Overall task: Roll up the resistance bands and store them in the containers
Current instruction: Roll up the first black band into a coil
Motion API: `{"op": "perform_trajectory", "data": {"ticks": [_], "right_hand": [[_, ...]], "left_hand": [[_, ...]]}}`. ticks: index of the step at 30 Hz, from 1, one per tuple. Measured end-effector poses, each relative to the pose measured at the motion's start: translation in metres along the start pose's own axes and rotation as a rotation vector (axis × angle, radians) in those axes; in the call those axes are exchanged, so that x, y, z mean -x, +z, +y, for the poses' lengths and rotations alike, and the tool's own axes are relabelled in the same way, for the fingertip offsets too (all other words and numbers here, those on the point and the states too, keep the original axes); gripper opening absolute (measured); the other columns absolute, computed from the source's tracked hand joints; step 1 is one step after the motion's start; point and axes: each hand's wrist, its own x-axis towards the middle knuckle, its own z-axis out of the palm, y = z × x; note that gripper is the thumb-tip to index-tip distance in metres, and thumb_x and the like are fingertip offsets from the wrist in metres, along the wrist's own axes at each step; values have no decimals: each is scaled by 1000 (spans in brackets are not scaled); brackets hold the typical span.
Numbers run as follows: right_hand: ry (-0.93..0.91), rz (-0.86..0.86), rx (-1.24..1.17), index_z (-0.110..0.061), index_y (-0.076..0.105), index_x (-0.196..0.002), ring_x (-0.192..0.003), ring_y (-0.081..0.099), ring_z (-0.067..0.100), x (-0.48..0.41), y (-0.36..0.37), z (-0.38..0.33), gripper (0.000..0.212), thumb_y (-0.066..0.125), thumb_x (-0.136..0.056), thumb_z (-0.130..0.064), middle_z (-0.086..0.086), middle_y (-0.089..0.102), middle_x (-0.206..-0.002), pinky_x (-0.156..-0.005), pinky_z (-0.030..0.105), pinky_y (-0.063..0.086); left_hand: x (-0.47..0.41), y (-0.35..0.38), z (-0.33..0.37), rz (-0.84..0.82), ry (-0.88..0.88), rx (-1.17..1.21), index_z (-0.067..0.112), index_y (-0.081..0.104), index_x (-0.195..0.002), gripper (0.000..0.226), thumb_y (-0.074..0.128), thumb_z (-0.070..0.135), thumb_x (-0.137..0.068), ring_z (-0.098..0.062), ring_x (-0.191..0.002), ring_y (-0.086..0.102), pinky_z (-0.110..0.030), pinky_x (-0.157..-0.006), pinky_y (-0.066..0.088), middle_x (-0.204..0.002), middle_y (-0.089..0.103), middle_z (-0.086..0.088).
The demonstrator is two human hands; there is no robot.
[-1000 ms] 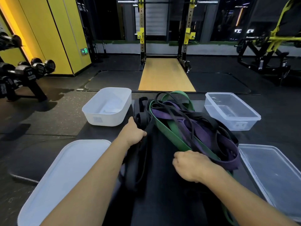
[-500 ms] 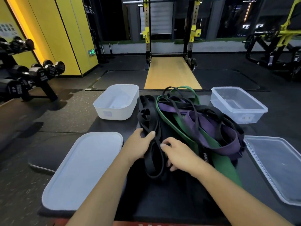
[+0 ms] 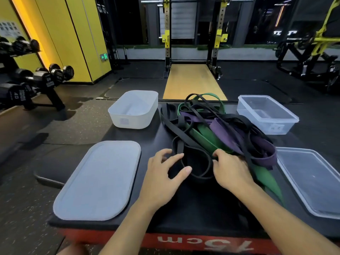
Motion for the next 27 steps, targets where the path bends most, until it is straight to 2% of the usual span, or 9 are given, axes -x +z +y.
{"op": "perform_trajectory", "data": {"ticks": [3,7,11,14,17,18,20,23,27], "right_hand": [[-11,28,-56,-24,56,-134,-108,64,36,4,4,10,33,50,-101,-24,9,73,-110,-84,42,48],[-10,-28,-286,-28,56,-142,-123,60,29,10,8,0,40,44,-103,-25,0,67,-132,-99,40,49],[-4,-69,-474,-26,60,-140,-130,55,25,16,8,-18,44,36,-103,-19,0,63,-141,-108,41,44],[-21,-76,-567,-25,69,-123,-119,59,24,24,14,-35,38,35,-106,-21,1,71,-123,-104,41,44],[-4,4,-642,-22,64,-80,-96,61,24,31,22,-39,49,33,-108,-47,-4,70,-85,-97,44,44],[-11,39,-671,-22,60,-76,-87,61,20,32,24,-36,51,37,-103,-58,-3,65,-76,-90,43,46],[-46,65,-676,-33,63,-95,-81,60,11,31,29,-30,32,56,-93,-64,-6,62,-79,-81,36,50],[-57,127,-661,-34,55,-128,-81,59,7,29,30,-19,42,72,-90,-34,-9,60,-92,-81,30,50],[-99,228,-701,-33,62,-120,-89,59,7,27,31,-8,35,61,-95,-10,-9,59,-104,-84,14,43]], "left_hand": [[-2,3,-4,-22,5,-109,52,27,-156,82,58,78,-85,2,-138,36,-31,-114,35,-152,38,27],[-1,3,-5,0,-31,-103,42,52,-145,72,54,79,-84,1,-131,48,-37,-112,43,-139,51,27],[-2,2,-2,-34,6,-171,44,53,-146,56,56,65,-94,-1,-130,44,-30,-113,34,-137,49,26],[-4,4,2,-33,-18,-257,45,53,-145,47,46,57,-100,-5,-131,39,-24,-108,26,-133,48,21],[-2,4,2,-35,-20,-287,45,57,-141,46,48,56,-97,-7,-122,42,-22,-102,31,-120,48,19],[-2,4,1,-34,-25,-262,45,58,-140,46,53,54,-95,-7,-118,44,-23,-101,35,-115,48,20],[-1,2,0,-3,-64,-143,43,64,-133,43,65,49,-91,-5,-109,51,-23,-96,44,-108,46,21],[1,-5,2,106,-114,145,35,75,-113,26,79,28,-89,2,-101,61,-14,-93,48,-104,51,13],[5,-11,7,232,-127,313,26,74,-100,35,71,-4,-84,-3,-88,65,-14,-83,52,-108,50,5]]}}
